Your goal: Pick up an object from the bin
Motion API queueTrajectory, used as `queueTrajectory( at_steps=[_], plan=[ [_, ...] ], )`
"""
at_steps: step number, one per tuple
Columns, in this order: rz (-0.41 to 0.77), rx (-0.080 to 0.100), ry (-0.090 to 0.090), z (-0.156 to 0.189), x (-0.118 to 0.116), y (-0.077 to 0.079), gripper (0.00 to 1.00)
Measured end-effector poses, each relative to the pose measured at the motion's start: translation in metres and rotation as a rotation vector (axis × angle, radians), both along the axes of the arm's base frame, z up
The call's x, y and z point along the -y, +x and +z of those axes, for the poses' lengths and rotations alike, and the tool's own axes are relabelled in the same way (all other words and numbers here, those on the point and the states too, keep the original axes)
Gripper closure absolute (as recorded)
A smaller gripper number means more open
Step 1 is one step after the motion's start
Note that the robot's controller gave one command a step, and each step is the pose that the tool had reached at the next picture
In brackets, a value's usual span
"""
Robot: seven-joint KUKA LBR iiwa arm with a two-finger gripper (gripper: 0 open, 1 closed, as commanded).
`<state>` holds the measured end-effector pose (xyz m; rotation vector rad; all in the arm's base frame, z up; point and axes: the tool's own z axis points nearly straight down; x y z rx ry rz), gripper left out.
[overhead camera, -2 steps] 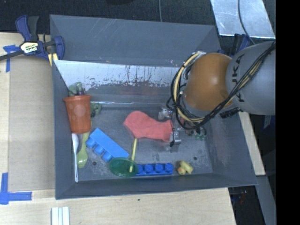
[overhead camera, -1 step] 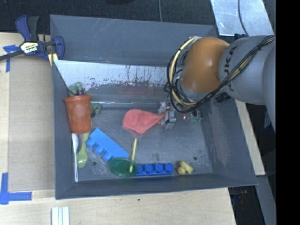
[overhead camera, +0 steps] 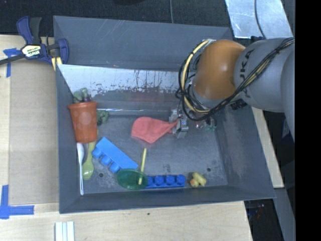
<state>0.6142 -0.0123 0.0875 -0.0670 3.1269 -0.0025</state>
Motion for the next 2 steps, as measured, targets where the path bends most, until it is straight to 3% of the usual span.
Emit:
queueTrajectory(
  at_steps=[1, 2],
  plan=[
    [0.043, -0.004, 0.000, 0.067, 0.032, -0.006, 1.00],
    [0.223, 0.007, -0.005, 0.050, -0.010, 0.006, 1.00]
  ],
)
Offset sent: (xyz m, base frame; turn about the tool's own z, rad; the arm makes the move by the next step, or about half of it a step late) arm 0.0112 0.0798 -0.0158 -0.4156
